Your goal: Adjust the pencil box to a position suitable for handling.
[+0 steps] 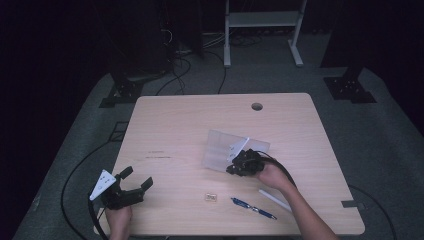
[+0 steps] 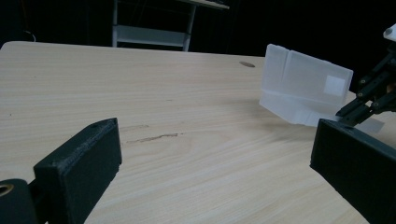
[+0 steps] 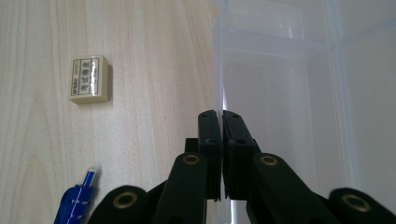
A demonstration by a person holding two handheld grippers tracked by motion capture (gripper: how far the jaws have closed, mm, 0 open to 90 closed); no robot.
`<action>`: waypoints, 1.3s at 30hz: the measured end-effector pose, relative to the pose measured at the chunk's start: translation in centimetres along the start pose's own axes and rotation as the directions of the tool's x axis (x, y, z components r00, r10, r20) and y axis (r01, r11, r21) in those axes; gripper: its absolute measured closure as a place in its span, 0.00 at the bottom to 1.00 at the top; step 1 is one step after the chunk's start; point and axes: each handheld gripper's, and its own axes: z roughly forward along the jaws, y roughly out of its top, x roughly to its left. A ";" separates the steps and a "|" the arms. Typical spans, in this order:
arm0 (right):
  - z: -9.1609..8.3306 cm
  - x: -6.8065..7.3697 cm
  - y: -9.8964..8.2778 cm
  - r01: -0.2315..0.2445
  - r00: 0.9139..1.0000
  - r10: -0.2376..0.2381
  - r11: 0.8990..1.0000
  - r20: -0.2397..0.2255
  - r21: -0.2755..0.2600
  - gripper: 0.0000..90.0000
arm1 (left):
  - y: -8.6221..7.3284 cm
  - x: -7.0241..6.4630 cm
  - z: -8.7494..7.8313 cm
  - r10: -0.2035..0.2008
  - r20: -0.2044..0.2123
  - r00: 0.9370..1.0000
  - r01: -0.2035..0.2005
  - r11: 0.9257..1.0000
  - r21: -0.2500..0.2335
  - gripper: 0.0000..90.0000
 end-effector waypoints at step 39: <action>2.4 0.2 -0.3 -0.025 0.996 0.028 0.999 -0.082 0.035 0.90 | 0.0 0.0 0.1 0.000 -0.001 1.000 0.000 1.000 0.001 0.01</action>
